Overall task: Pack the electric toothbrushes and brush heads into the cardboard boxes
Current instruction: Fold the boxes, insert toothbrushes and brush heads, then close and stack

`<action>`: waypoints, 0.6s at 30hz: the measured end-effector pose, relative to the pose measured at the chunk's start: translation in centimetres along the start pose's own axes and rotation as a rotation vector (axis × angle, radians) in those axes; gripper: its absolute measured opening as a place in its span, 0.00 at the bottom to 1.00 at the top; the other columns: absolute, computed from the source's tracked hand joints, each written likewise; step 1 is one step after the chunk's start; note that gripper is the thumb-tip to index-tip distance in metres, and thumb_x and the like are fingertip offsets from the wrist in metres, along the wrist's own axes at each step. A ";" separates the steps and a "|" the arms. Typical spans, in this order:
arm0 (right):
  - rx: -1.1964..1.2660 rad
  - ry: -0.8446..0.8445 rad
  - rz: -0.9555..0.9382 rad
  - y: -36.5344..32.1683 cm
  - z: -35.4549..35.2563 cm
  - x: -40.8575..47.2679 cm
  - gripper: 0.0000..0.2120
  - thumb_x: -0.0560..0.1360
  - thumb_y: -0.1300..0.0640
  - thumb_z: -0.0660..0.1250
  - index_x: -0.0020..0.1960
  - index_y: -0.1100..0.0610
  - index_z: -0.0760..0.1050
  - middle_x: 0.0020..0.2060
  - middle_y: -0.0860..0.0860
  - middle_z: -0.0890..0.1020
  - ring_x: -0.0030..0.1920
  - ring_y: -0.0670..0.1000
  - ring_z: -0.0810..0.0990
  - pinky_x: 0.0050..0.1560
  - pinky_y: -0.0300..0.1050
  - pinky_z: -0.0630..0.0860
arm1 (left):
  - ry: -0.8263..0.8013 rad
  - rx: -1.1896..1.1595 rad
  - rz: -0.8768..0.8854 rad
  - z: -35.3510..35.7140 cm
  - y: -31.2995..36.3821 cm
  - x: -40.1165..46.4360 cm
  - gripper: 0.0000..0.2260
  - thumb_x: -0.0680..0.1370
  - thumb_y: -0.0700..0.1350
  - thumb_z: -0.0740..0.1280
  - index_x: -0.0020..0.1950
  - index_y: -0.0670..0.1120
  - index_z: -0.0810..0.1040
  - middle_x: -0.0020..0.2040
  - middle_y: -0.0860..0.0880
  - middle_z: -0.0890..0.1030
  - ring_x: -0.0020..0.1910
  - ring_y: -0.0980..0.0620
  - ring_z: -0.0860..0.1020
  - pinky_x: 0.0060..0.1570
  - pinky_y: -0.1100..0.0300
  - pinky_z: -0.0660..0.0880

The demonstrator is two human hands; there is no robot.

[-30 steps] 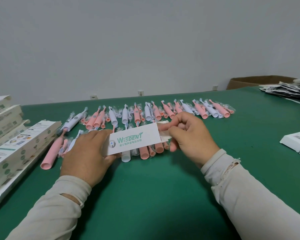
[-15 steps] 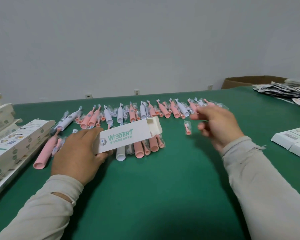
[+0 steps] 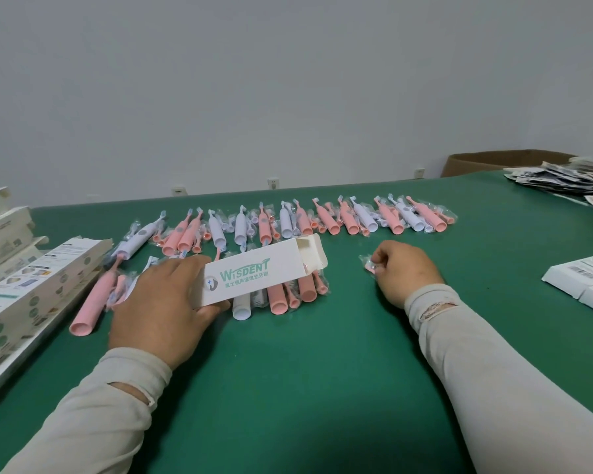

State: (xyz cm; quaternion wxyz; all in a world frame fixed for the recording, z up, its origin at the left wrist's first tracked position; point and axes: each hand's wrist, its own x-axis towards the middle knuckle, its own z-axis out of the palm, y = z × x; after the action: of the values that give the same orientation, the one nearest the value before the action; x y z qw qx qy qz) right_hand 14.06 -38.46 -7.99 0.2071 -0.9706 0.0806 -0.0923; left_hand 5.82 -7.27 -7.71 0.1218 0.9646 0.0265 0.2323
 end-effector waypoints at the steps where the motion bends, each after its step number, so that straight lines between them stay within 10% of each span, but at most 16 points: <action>1: -0.001 -0.009 0.008 0.1 -0.2 0.0 0.09 0.78 0.62 0.65 0.53 0.49 0.74 0.56 0.51 0.79 0.49 0.55 0.77 0.49 0.45 0.72 | -0.002 -0.001 -0.001 0.0 0.0 0.0 0.26 0.72 0.60 0.72 0.69 0.59 0.71 0.63 0.53 0.77 0.62 0.47 0.73 0.52 0.47 0.75; 8: -0.085 -0.145 0.051 0.1 -1.0 -0.7 0.21 0.77 0.57 0.64 0.70 0.51 0.70 0.59 0.53 0.80 0.52 0.56 0.78 0.55 0.48 0.76 | -0.004 -0.012 0.003 0.0 0.2 -0.2 0.26 0.72 0.58 0.74 0.68 0.58 0.71 0.63 0.54 0.77 0.62 0.48 0.72 0.53 0.46 0.75; 11: 0.440 -0.098 0.005 -0.3 -0.8 -1.1 0.18 0.76 0.58 0.65 0.65 0.53 0.76 0.45 0.54 0.82 0.41 0.51 0.82 0.52 0.47 0.80 | -0.007 -0.007 0.002 0.0 0.2 -0.1 0.26 0.72 0.59 0.73 0.69 0.59 0.70 0.63 0.54 0.77 0.62 0.48 0.72 0.53 0.45 0.76; 14: 1.004 -0.134 -0.066 -1.7 -1.4 -2.2 0.10 0.75 0.66 0.64 0.52 0.59 0.80 0.33 0.57 0.80 0.23 0.46 0.72 0.26 0.39 0.73 | 0.002 -0.011 0.001 0.0 0.1 -0.1 0.26 0.72 0.59 0.73 0.68 0.59 0.71 0.63 0.55 0.77 0.62 0.48 0.72 0.52 0.46 0.76; 18: 1.542 -0.289 -0.155 -3.3 -2.4 -3.6 0.05 0.76 0.69 0.66 0.48 0.61 0.78 0.28 0.51 0.77 0.24 0.45 0.74 0.24 0.38 0.75 | -0.001 -0.009 0.001 0.1 -0.1 0.0 0.27 0.72 0.61 0.72 0.69 0.59 0.70 0.63 0.55 0.77 0.61 0.49 0.72 0.52 0.47 0.76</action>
State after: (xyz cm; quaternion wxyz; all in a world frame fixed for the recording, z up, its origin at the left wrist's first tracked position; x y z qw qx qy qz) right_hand 10.45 -35.66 -4.98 0.8232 -0.5584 -0.1018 -0.0094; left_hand 5.87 -7.22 -7.83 0.1263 0.9641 0.0250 0.2321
